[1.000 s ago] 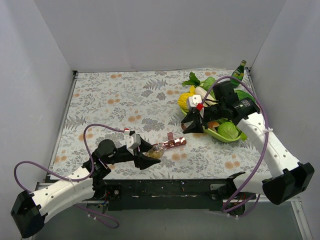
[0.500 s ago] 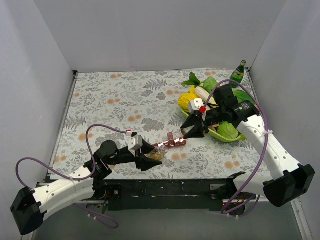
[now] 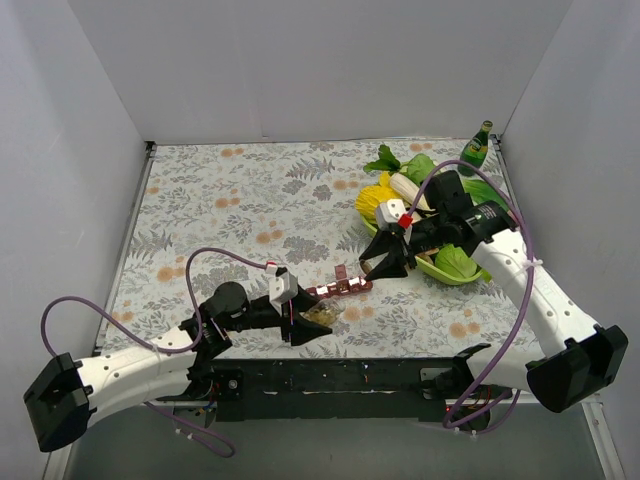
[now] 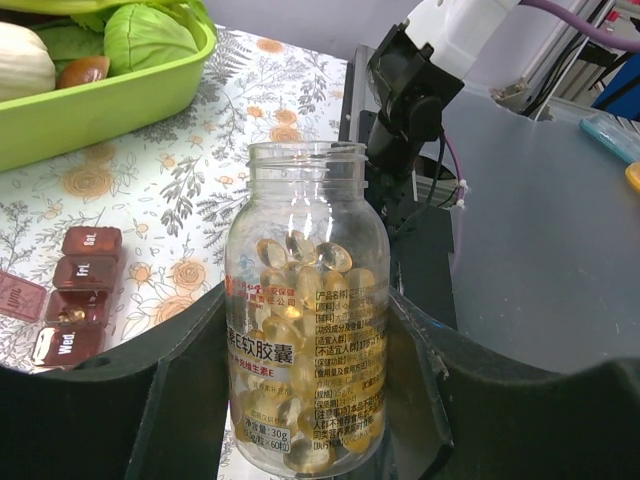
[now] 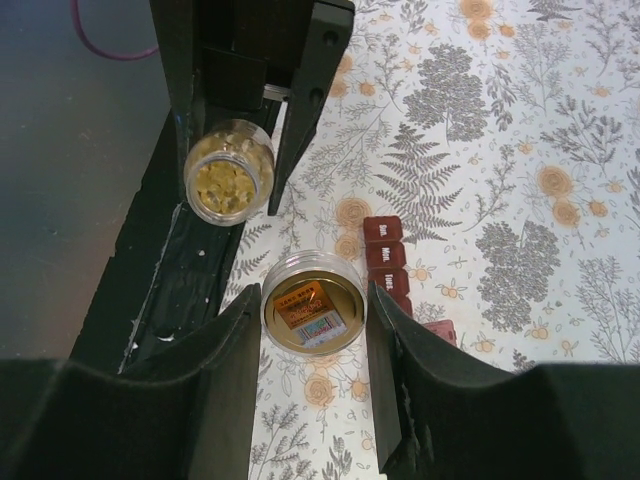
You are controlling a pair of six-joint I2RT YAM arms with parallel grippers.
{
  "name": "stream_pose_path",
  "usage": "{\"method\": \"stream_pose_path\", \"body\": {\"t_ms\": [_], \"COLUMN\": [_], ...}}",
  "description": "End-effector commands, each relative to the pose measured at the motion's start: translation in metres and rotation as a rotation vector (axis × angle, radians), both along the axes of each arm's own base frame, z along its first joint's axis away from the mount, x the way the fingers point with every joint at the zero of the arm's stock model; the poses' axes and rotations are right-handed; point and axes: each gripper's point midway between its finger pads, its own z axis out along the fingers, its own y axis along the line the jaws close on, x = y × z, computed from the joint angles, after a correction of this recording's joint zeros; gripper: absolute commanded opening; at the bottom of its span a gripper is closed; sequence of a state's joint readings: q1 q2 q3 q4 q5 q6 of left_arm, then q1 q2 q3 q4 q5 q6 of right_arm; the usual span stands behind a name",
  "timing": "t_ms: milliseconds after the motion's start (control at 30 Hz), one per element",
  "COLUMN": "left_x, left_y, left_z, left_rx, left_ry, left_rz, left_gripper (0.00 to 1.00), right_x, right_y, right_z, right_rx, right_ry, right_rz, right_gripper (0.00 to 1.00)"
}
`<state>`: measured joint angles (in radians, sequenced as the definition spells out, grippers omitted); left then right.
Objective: Sort the pills into containers
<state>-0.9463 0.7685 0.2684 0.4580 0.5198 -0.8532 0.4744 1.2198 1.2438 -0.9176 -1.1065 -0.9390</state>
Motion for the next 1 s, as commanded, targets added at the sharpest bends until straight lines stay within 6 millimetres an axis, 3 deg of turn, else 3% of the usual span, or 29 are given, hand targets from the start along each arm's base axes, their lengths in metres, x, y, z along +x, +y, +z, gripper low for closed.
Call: {"method": "stream_pose_path", "body": {"t_ms": [0, 200, 567, 767, 967], "left_x": [0.004, 0.013, 0.025, 0.027, 0.025], "left_y": [-0.008, -0.015, -0.029, -0.033, -0.032], "left_z": [0.014, 0.019, 0.023, 0.023, 0.026], "left_rx": [-0.041, -0.054, -0.053, -0.057, -0.068], "left_ry": [-0.031, -0.05, -0.063, -0.055, -0.056], "left_rz": [0.013, 0.046, 0.062, 0.06, 0.055], "left_gripper": [0.0, 0.0, 0.0, 0.0, 0.0], "right_x": [-0.017, -0.034, -0.044, -0.045, -0.034], "right_y": [0.008, 0.015, 0.028, 0.03, 0.032], "right_z": [-0.002, -0.012, -0.021, -0.027, -0.031], "right_rx": [0.032, 0.028, 0.006, -0.014, -0.044], "right_ry": [0.051, 0.099, 0.13, 0.121, 0.086], "right_rz": [0.074, 0.125, 0.188, 0.19, 0.144], "right_gripper": [0.22, 0.22, 0.23, 0.23, 0.22]}}
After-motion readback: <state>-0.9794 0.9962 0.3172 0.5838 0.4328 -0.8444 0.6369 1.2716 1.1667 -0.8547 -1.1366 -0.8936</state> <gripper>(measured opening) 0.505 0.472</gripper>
